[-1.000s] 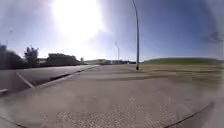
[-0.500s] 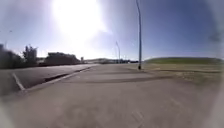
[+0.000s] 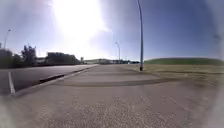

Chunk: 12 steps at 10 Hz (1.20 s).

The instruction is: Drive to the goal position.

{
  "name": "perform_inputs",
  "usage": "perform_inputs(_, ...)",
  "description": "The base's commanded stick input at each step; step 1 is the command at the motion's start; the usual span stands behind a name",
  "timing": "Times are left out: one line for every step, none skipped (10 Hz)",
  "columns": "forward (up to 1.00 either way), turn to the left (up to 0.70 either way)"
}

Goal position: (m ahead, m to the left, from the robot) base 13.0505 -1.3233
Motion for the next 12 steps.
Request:
perform_inputs(0.41, 0.0)
perform_inputs(0.87, 0.01)
perform_inputs(1.0, 0.01)
perform_inputs(1.0, 0.01)
perform_inputs(1.0, 0.01)
perform_inputs(1.0, 0.01)
perform_inputs(1.0, 0.01)
perform_inputs(1.0, 0.01)
perform_inputs(1.0, 0.01)
perform_inputs(1.0, 0.01)
perform_inputs(1.0, 0.01)
perform_inputs(1.0, 0.01)
